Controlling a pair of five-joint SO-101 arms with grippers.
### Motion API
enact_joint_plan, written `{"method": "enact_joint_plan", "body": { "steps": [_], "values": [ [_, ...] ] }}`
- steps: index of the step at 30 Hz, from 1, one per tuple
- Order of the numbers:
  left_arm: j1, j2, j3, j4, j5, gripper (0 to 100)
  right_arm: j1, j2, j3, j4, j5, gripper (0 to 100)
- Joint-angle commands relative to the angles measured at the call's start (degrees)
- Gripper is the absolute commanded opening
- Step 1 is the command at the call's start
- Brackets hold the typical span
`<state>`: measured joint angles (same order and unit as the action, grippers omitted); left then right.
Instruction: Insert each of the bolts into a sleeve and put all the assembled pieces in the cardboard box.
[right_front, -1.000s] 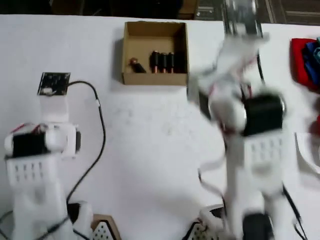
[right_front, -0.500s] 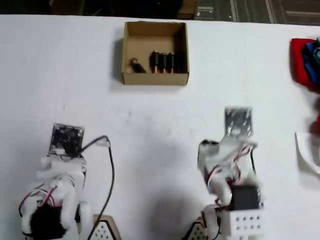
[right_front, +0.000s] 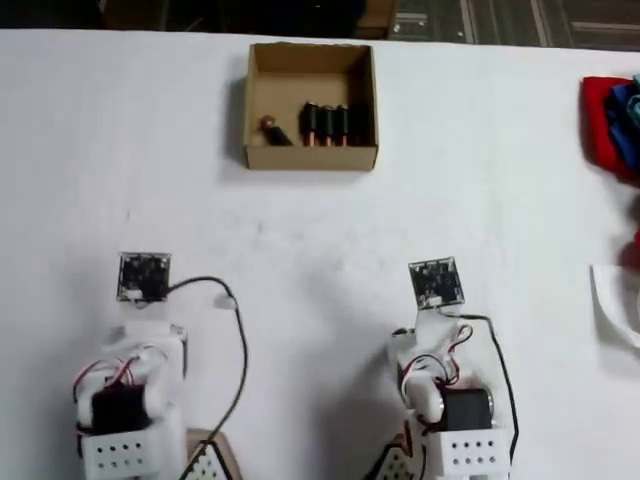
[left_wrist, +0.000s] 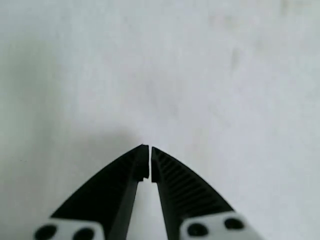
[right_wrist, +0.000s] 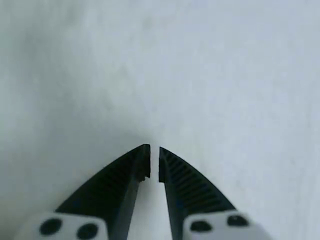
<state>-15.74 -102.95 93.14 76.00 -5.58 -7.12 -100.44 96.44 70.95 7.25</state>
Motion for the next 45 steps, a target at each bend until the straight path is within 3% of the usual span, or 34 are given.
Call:
{"method": "enact_joint_plan", "body": {
  "steps": [1,6,9,19,25,45],
  "values": [
    [-0.18,-0.97,3.65,-2.29,-0.35,3,0.57,-2.15,0.62,1.45,0.26,2.2],
    [-0.26,-0.97,3.82,-2.46,-0.44,3,3.38,-2.42,0.53,1.63,0.18,2.1],
    [-0.09,-0.97,3.82,-2.46,-0.35,3,5.49,-2.42,0.53,1.54,-3.96,2.1],
    [0.0,-0.97,3.82,-2.46,-0.53,4,5.67,-2.42,0.53,1.45,-4.92,2.2],
    [3.87,-0.97,3.82,-2.46,-0.53,3,5.58,-2.42,0.53,1.45,-4.92,2.2],
    [3.69,-0.97,3.82,-2.46,-0.53,3,5.58,-2.42,0.53,1.45,-4.92,2.2]
  ]
}}
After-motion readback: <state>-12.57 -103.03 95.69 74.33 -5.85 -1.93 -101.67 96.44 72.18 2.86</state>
